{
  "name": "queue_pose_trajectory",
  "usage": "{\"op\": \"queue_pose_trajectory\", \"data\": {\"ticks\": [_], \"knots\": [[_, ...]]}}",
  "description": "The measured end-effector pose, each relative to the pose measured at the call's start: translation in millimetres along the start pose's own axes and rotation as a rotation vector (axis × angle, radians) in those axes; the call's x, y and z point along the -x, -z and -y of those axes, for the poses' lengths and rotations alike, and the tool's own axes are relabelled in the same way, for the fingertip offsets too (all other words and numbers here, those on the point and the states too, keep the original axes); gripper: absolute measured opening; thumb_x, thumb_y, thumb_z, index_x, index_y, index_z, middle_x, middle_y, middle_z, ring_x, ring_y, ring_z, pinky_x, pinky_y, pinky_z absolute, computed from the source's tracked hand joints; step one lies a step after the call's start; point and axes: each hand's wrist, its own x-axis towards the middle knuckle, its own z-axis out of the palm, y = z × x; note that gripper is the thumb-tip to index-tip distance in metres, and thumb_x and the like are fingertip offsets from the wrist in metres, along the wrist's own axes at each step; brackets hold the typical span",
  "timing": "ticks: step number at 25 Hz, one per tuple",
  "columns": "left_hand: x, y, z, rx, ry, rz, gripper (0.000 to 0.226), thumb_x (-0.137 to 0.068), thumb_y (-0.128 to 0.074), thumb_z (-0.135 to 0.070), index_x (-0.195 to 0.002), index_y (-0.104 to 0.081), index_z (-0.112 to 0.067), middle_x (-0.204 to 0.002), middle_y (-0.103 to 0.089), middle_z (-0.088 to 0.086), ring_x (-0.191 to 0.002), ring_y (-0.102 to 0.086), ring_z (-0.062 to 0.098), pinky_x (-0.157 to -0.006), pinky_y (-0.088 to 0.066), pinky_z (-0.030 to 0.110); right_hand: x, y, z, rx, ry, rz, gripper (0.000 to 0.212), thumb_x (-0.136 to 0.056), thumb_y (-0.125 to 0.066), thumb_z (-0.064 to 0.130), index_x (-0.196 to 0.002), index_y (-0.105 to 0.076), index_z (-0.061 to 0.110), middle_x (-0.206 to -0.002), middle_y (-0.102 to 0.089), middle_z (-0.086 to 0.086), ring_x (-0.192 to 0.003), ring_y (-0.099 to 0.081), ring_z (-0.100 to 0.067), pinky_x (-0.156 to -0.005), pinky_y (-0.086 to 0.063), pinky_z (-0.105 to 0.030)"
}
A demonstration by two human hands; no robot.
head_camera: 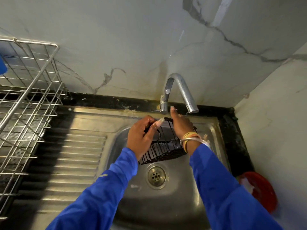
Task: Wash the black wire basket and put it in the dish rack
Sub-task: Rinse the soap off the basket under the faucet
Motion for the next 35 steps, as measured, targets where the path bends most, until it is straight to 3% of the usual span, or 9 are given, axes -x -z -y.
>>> {"op": "queue_pose_trajectory", "data": {"ticks": [3,6,9,14,18,21,24,30,35], "knots": [[-9.8,1.6,-6.9,0.049,0.002,0.009,0.036,-0.096,-0.055,-0.047,-0.077,-0.059,-0.018,-0.067,-0.056,-0.007,-0.061,-0.053,0.013,-0.059,-0.049,0.032,9.8,-1.3,5.9,-0.064,0.163,0.002,0.059,-0.083,-0.016,0.08,-0.069,-0.05,0.034,-0.092,-0.054,-0.003,-0.096,-0.055,-0.027,-0.091,-0.041,-0.051],[-5.3,12.2,-2.8,0.175,0.057,0.029,0.027,-0.099,-0.062,-0.03,-0.076,-0.063,-0.017,-0.067,-0.059,-0.009,-0.062,-0.054,0.012,-0.06,-0.048,0.029,-3.7,13.0,-20.2,-0.06,0.126,0.01,0.058,-0.095,-0.026,0.065,-0.089,-0.061,0.018,-0.091,-0.06,-0.007,-0.085,-0.057,-0.022,-0.08,-0.042,-0.037],[-8.1,13.9,-0.1,0.183,0.106,0.012,0.025,-0.1,-0.063,-0.022,-0.076,-0.064,-0.017,-0.067,-0.059,-0.01,-0.064,-0.055,0.013,-0.062,-0.051,0.035,-7.8,14.4,-26.0,0.026,0.033,0.0,0.062,-0.1,-0.021,0.056,-0.124,-0.056,0.011,-0.12,-0.06,-0.015,-0.111,-0.055,-0.031,-0.098,-0.039,-0.04],[-13.0,4.1,-3.6,-0.011,-0.004,0.097,0.03,-0.093,-0.062,-0.047,-0.074,-0.062,-0.024,-0.062,-0.056,-0.008,-0.056,-0.054,0.015,-0.056,-0.051,0.04,23.9,-14.8,-6.6,-0.248,0.216,0.037,0.068,-0.086,-0.019,0.077,-0.1,-0.062,0.026,-0.109,-0.06,-0.007,-0.106,-0.055,-0.022,-0.095,-0.04,-0.046],[-10.2,26.3,-8.7,0.174,-0.014,0.043,0.036,-0.093,-0.072,-0.03,-0.069,-0.061,-0.006,-0.061,-0.055,-0.001,-0.055,-0.05,0.012,-0.055,-0.049,0.026,-6.6,0.7,-37.5,-0.175,0.116,-0.078,0.061,-0.098,-0.02,0.052,-0.125,-0.056,0.01,-0.122,-0.058,-0.021,-0.115,-0.053,-0.035,-0.097,-0.041,-0.045],[-8.9,39.6,-8.5,0.27,0.108,-0.02,0.029,-0.088,-0.072,-0.024,-0.068,-0.061,-0.005,-0.057,-0.053,-0.008,-0.052,-0.048,0.005,-0.051,-0.046,0.018,-23.3,12.2,-62.7,-0.093,0.057,-0.07,0.044,-0.103,-0.033,0.041,-0.109,-0.058,0.005,-0.097,-0.057,-0.016,-0.092,-0.056,-0.028,-0.073,-0.039,-0.032],[-4.9,41.1,-5.3,0.339,0.14,-0.06,0.035,-0.088,-0.076,-0.029,-0.068,-0.059,-0.007,-0.058,-0.051,-0.007,-0.052,-0.046,0.009,-0.049,-0.043,0.017,-14.6,7.7,-49.1,-0.007,0.084,-0.068,0.049,-0.1,-0.03,0.052,-0.093,-0.06,0.013,-0.097,-0.057,-0.011,-0.093,-0.055,-0.028,-0.086,-0.04,-0.039],[-2.6,33.4,-9.5,0.298,0.133,-0.045,0.034,-0.089,-0.074,-0.025,-0.068,-0.059,-0.004,-0.059,-0.052,0.003,-0.054,-0.049,0.015,-0.052,-0.048,0.025,19.4,-11.2,-6.2,-0.017,0.485,-0.006,0.063,-0.094,-0.025,0.065,-0.079,-0.064,0.018,-0.071,-0.062,0.0,-0.069,-0.061,-0.015,-0.074,-0.048,-0.034],[-10.8,63.7,-15.6,0.407,0.215,-0.151,0.032,-0.083,-0.07,-0.029,-0.066,-0.055,-0.007,-0.053,-0.049,-0.014,-0.047,-0.042,0.002,-0.046,-0.037,0.012,-21.5,40.8,-60.3,-0.034,0.42,0.208,0.054,-0.09,-0.042,0.058,-0.081,-0.063,0.009,-0.081,-0.063,-0.013,-0.075,-0.06,-0.018,-0.076,-0.046,-0.032]]}}
